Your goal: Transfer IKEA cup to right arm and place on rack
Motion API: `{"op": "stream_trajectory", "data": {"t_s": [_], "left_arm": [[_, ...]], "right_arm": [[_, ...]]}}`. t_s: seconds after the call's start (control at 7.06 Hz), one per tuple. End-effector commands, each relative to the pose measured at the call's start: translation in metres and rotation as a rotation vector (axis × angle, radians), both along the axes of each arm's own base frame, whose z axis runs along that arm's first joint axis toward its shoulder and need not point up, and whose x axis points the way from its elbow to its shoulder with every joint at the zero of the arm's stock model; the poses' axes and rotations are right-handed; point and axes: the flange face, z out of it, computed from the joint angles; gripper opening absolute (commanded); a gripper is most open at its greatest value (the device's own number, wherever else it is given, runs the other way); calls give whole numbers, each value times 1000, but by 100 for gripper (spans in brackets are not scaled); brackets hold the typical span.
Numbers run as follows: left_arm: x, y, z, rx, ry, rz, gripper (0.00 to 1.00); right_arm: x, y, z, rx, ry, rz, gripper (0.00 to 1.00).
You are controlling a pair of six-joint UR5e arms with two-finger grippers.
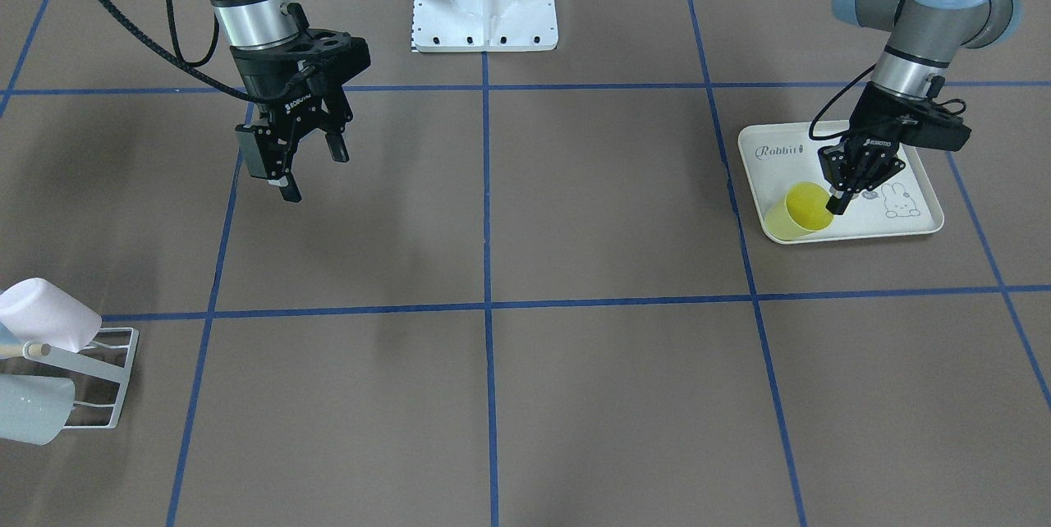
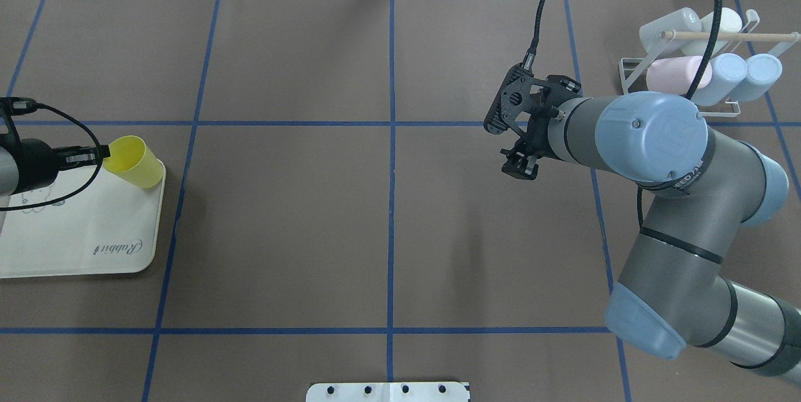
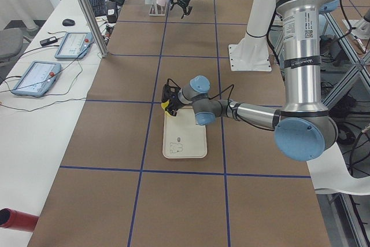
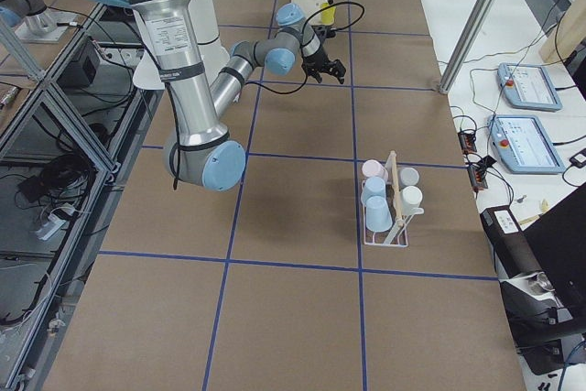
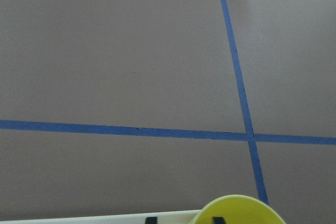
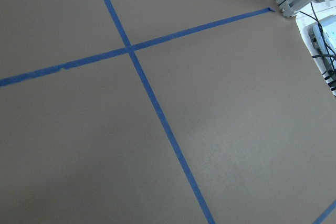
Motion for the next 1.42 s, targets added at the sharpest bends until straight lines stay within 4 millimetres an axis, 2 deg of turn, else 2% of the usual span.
{"op": "stream_trajectory", "data": {"t_s": [0.0,0.14,0.28,0.42,0.57,0.71,0.85,1.13,1.28], "left_arm": [[-6,3,2,4,-11,0,0],[-13,2,-2,9,-8,-8,0],[-30,-6,-14,23,3,-36,0],[-48,-11,-40,33,-14,-29,0],[-58,-5,-86,21,-6,-19,0],[-61,4,-134,7,16,-9,0],[-57,13,-170,-32,111,36,0],[-36,3,-240,-98,335,36,0],[-22,7,-265,-135,415,61,0]], "right_arm": [[-2,1,0,0,-1,-5,99],[-4,3,-1,0,-3,-7,99],[-11,6,-4,2,-5,-17,99],[-20,14,-7,13,-27,-32,99],[-29,18,-6,32,-123,-30,99],[-48,19,2,66,-236,-37,99],[-68,19,20,108,-346,-48,99],[-102,25,71,176,-571,-76,99],[-110,27,89,201,-646,-85,99]]}}
